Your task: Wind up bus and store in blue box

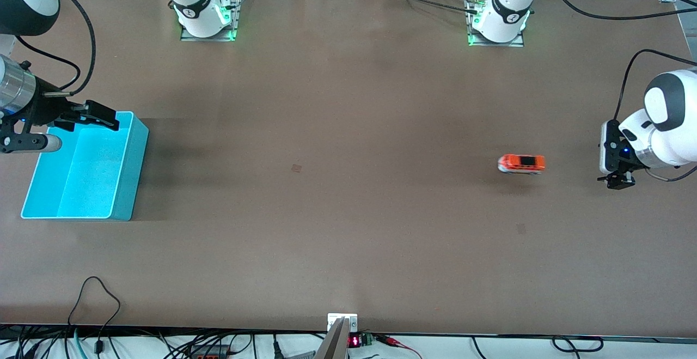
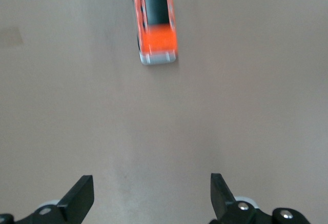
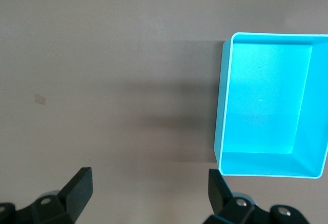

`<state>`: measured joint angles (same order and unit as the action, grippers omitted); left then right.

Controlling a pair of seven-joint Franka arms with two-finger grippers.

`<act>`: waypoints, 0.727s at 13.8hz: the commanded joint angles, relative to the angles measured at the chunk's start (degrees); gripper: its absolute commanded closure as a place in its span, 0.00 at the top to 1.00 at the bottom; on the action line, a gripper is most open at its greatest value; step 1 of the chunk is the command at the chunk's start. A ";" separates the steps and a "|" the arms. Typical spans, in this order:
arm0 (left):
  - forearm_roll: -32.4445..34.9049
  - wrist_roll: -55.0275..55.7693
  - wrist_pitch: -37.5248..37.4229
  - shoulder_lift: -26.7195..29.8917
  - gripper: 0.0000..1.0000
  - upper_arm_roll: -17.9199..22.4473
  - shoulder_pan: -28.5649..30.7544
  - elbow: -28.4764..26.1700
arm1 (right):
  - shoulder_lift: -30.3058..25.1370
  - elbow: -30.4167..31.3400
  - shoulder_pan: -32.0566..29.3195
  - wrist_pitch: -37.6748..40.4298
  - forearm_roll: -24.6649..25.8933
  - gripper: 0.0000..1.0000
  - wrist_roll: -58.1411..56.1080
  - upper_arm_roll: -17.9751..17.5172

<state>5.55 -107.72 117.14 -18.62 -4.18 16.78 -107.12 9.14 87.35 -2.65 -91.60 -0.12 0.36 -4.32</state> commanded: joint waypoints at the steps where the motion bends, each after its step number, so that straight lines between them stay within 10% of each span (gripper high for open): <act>1: 0.61 3.73 -4.89 0.26 1.00 0.23 -2.71 3.40 | -0.53 0.46 -0.25 -0.42 0.04 1.00 -0.09 -0.16; 10: -0.79 28.77 -7.44 0.17 1.00 0.14 -10.18 9.99 | -0.44 0.46 -0.25 -0.24 -0.23 1.00 -0.18 -0.07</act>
<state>5.48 -83.43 112.10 -18.23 -4.44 7.96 -100.16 9.15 87.35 -2.65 -91.60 -0.13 0.36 -4.33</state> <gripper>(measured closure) 0.000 0.000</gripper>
